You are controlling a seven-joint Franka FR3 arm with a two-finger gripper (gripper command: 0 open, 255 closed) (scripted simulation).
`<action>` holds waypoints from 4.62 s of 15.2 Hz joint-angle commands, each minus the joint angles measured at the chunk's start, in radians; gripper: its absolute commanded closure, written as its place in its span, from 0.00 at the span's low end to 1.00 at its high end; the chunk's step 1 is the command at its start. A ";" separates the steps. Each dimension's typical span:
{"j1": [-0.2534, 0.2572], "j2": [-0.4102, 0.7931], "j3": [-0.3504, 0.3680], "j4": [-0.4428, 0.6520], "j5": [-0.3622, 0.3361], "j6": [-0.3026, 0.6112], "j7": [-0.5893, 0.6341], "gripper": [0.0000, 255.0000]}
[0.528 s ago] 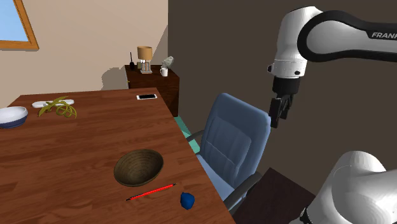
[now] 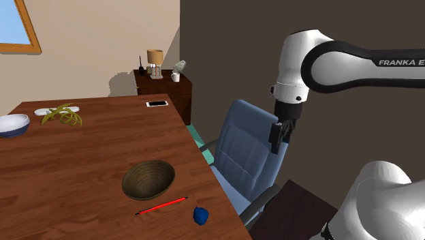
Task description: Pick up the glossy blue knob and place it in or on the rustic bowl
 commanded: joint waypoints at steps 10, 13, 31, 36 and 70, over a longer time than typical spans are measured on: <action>0.101 0.218 0.167 -0.081 0.151 0.384 0.120 0.00; 0.123 0.309 0.214 -0.075 0.177 0.492 0.151 0.00; 0.160 0.784 0.374 0.025 0.107 0.949 0.331 0.00; 0.160 0.784 0.374 0.025 0.107 0.949 0.331 0.00; 0.164 0.559 0.347 0.128 0.166 0.627 0.303 1.00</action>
